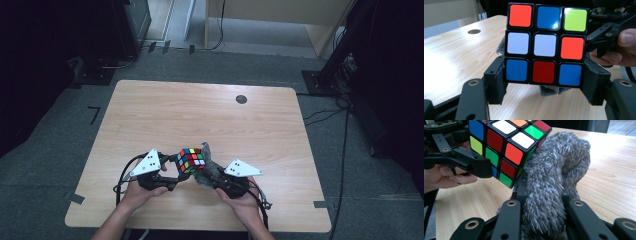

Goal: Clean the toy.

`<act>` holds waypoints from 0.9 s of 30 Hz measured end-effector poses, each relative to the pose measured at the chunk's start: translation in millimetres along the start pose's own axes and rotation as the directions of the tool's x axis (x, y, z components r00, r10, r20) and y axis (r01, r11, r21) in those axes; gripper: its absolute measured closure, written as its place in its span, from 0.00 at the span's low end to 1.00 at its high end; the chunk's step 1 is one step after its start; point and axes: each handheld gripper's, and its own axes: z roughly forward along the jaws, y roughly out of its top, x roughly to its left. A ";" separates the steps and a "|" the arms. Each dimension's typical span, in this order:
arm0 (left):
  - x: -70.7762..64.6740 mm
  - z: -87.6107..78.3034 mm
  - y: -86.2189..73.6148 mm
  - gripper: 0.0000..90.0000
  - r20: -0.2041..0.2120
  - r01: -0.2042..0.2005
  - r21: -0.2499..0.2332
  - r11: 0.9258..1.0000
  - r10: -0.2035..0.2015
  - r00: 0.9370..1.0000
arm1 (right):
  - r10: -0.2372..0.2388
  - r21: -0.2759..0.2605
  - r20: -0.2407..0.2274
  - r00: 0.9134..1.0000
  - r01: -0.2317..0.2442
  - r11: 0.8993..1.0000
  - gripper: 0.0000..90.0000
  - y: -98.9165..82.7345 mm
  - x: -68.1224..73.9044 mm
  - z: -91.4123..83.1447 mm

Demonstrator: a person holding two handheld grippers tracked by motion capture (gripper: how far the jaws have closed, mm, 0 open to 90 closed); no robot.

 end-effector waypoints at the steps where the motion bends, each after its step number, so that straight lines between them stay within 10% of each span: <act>1: -0.2 0.4 0.0 0.37 0.000 0.002 0.001 1.000 -0.002 1.000 | 0.008 -0.001 -0.002 1.000 -0.008 1.000 0.82 0.1 0.0 -0.4; 9: -3.0 -0.8 2.4 0.38 -0.010 -0.016 -0.011 1.000 0.016 1.000 | 0.015 -0.014 -0.007 1.000 -0.015 1.000 0.82 1.9 -1.7 -3.6; 17: -6.8 7.8 -0.5 0.39 0.018 -0.055 0.072 0.996 0.054 0.998 | 0.040 -0.090 0.094 0.995 -0.031 0.995 0.81 14.7 -10.7 -21.7; 27: -16.4 15.6 0.4 0.39 0.011 -0.102 0.089 0.991 0.101 0.995 | -0.024 -0.182 -0.001 1.000 0.023 0.983 0.80 28.6 14.7 -29.6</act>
